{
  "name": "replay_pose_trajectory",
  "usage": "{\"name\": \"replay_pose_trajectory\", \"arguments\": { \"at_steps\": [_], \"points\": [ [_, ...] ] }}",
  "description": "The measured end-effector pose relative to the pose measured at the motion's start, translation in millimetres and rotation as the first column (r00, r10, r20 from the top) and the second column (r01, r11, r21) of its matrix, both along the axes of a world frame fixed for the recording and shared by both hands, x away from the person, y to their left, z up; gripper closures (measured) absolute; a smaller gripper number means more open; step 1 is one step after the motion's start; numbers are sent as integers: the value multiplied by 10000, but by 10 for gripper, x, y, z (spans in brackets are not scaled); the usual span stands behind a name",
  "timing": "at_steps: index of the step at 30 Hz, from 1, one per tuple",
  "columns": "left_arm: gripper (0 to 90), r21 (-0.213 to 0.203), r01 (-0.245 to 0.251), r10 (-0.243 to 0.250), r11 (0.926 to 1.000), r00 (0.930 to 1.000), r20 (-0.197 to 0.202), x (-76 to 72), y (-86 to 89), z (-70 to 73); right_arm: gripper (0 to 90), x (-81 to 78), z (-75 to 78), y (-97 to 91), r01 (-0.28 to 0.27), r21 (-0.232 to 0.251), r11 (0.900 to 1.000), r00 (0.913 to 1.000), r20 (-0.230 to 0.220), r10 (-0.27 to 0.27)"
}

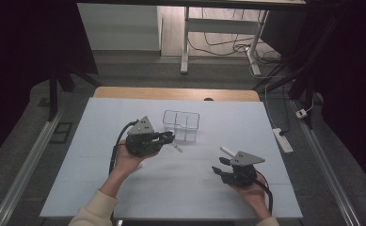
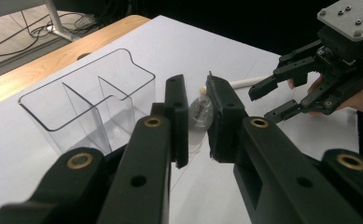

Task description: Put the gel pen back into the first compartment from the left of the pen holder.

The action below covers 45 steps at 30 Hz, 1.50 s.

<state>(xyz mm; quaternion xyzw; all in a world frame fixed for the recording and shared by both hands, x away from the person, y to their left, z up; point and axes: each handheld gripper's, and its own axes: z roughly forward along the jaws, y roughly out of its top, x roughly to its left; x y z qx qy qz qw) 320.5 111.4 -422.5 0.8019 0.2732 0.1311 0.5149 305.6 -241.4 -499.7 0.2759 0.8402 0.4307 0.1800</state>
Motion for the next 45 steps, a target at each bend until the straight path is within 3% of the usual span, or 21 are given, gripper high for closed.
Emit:
{"name": "replay_pose_trajectory", "arguments": {
  "at_steps": [8,21,32,41,45],
  "points": [
    [794,-137,-164,165,9998,9998,82,0,46,23,528,8,3,-3,196,528,9984,9994,-295,-181],
    [795,-211,-434,438,9988,9989,187,25,91,25,547,-7,-20,75,-30,670,9977,9979,-636,73],
    [795,-368,-717,731,9967,9966,392,74,215,83,550,-1,-4,56,-87,850,9963,9984,-543,134],
    [795,-629,-861,864,9943,9963,13,188,302,66,538,1,-4,55,-137,841,9964,9989,-427,173],
    [795,-443,-1013,1015,9939,9948,32,224,302,76,528,-1,-3,50,-99,794,9968,9993,-346,127]
  ]
}}
